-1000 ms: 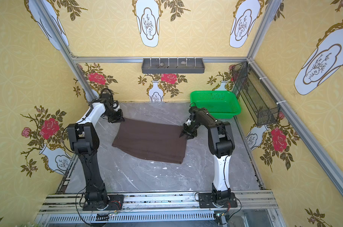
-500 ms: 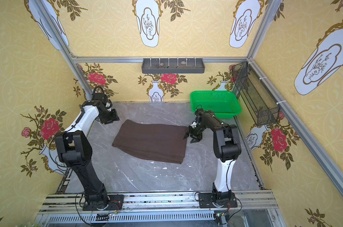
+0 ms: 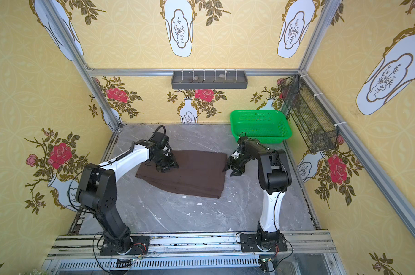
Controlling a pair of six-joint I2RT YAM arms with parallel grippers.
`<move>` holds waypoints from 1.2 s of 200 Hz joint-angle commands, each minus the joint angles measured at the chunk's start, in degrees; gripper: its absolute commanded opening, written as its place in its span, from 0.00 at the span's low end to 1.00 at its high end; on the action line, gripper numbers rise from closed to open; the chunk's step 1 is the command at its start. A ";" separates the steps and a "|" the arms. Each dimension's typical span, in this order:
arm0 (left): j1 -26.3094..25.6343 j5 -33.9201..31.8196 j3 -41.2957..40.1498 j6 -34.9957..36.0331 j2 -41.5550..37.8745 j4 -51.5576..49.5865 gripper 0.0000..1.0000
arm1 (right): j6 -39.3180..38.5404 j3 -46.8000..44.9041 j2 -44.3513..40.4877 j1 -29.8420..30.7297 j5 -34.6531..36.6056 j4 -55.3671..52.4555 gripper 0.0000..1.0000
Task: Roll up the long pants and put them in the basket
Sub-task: Adjust the long pant at the center of the board.
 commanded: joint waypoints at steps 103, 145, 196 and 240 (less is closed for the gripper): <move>-0.35 -7.97 10.10 -0.79 22.04 2.01 0.44 | 2.21 -3.87 1.37 15.79 7.01 -4.18 0.25; -0.37 -8.18 34.10 -0.08 36.90 -3.40 0.44 | 4.99 -4.70 -1.18 28.75 8.66 -5.44 0.43; -0.16 -4.91 73.11 3.32 54.54 -13.28 0.44 | 2.67 9.86 2.53 47.07 12.98 -14.09 0.53; 3.08 -3.58 62.00 6.53 44.84 -9.43 0.44 | 0.81 14.26 -2.85 42.47 14.53 -15.08 0.51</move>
